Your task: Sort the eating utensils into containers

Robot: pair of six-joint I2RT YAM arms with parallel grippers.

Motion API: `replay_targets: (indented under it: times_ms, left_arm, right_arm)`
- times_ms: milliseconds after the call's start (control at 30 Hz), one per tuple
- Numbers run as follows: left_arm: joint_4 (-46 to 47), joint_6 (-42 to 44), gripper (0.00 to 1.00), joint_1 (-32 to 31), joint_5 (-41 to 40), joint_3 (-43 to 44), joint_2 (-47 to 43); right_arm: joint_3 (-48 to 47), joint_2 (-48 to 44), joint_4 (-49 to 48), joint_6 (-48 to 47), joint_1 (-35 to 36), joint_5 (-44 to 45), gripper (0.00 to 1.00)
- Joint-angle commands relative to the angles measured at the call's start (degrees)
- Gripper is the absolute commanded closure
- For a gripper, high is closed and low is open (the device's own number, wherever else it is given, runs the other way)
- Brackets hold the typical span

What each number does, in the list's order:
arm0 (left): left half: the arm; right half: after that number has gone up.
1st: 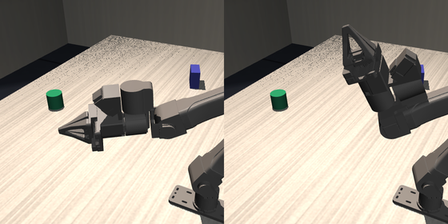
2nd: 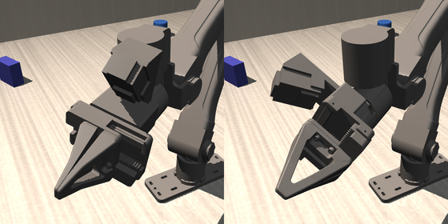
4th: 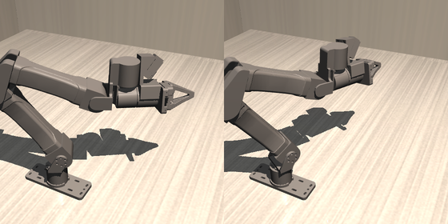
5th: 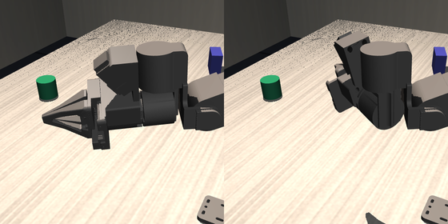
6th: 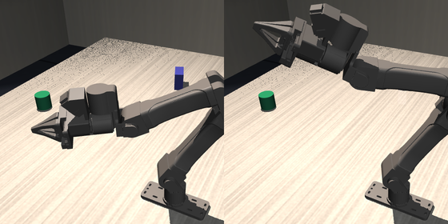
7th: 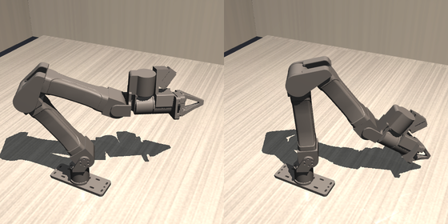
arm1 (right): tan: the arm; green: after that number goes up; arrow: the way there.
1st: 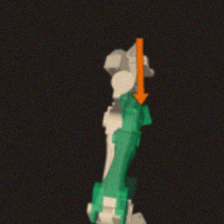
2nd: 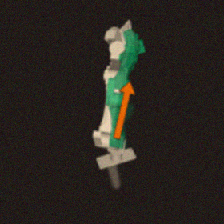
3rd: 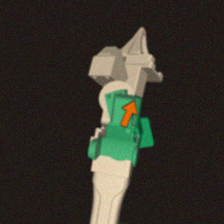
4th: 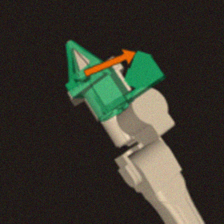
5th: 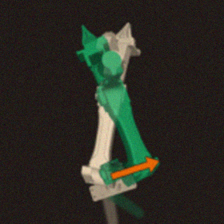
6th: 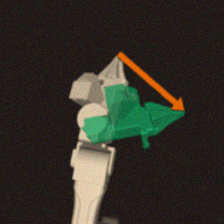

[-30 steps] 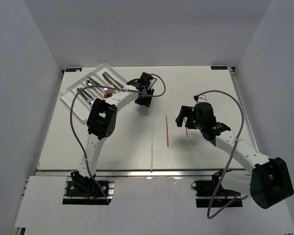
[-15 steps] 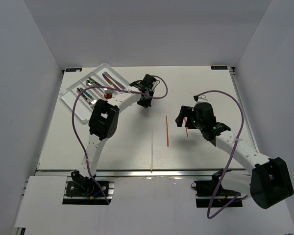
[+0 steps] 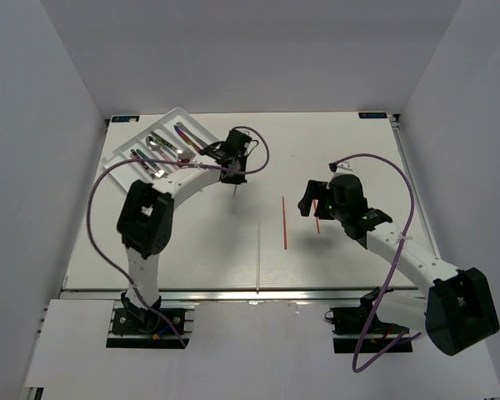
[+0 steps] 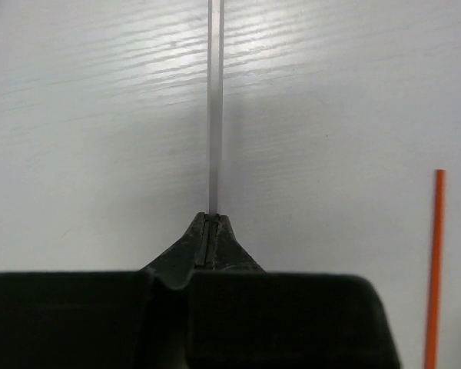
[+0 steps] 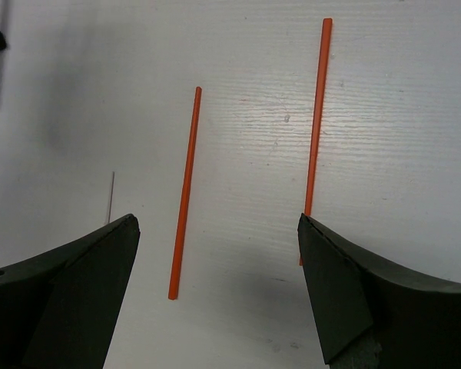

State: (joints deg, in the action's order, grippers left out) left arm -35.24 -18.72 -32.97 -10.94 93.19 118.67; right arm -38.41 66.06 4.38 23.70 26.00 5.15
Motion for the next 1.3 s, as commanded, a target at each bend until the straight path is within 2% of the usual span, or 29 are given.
replay_targets:
  times_ms: [0, 100, 200, 233, 300, 333, 400, 433, 533, 733, 1067, 1167, 1200, 1267]
  left_arm:
    - [8.7, -6.3, 1.0, 1.6, -6.9, -4.9, -14.7]
    - [11.6, -9.5, 1.0, 5.4, -10.0, -13.6, -22.9]
    - [12.4, -15.2, 1.0, 14.6, -11.9, -22.4, -31.1]
    - [12.7, -17.3, 1.0, 19.6, -12.3, -24.5, -33.2]
    - [13.0, -18.2, 1.0, 24.6, -12.5, -29.2, -38.2]
    - [13.4, -17.5, 1.0, 28.6, -11.6, -30.0, -38.9]
    - [11.7, -16.7, 1.0, 32.2, -10.8, -29.6, -37.7]
    - [11.1, -16.2, 1.0, 36.4, -8.9, -29.1, -36.6]
    - [10.7, -15.3, 1.0, 40.8, -6.7, -27.6, -32.4]
    - [9.8, -14.7, 1.0, 41.8, -5.6, -24.5, -24.6]
    - [11.3, -15.5, 1.0, 42.1, -1.9, -24.1, -18.9]
    - [11.7, -15.6, 0.85, 42.1, -0.6, -24.4, -18.8]
    - [11.9, -15.5, 0.76, 42.1, -0.2, -24.5, -19.3]
    - [11.7, -15.5, 0.66, 42.1, 0.0, -24.8, -20.0]
  right_arm:
    - [-1.7, 0.0, -1.7, -0.6, -0.1, -0.7, 0.12]
    - [-1.7, 0.0, -1.6, -0.6, -0.1, -1.0, 0.12]
    - [-1.6, -0.1, -1.7, -0.6, -0.1, -1.2, 0.12]
    - [-1.5, -0.2, -1.7, -0.5, -0.1, -1.4, 0.12]
    - [-1.6, -0.2, -1.7, -0.5, -0.1, -1.7, 0.12]
    - [-1.6, -0.1, -1.8, -0.5, -0.1, -1.9, 0.12]
    - [-1.5, -0.2, -2.0, -0.4, -0.1, -2.4, 0.12]
    - [-1.5, -0.1, -2.2, -0.3, -0.1, -2.7, 0.12]
    - [-1.5, -0.2, -2.2, -0.3, -0.1, -3.4, 0.12]
    - [-1.3, -1.0, -2.2, -0.3, -0.2, -3.5, 0.12]
    - [-1.5, -0.8, -2.0, -0.6, -0.1, -3.2, 0.12]
    - [-1.5, -0.8, -2.0, -0.6, -0.1, -3.2, 0.12]
    - [-1.4, -0.8, -2.1, -0.6, -0.1, -3.3, 0.12]
    - [-1.5, -0.8, -2.0, -0.6, -0.1, -3.4, 0.12]
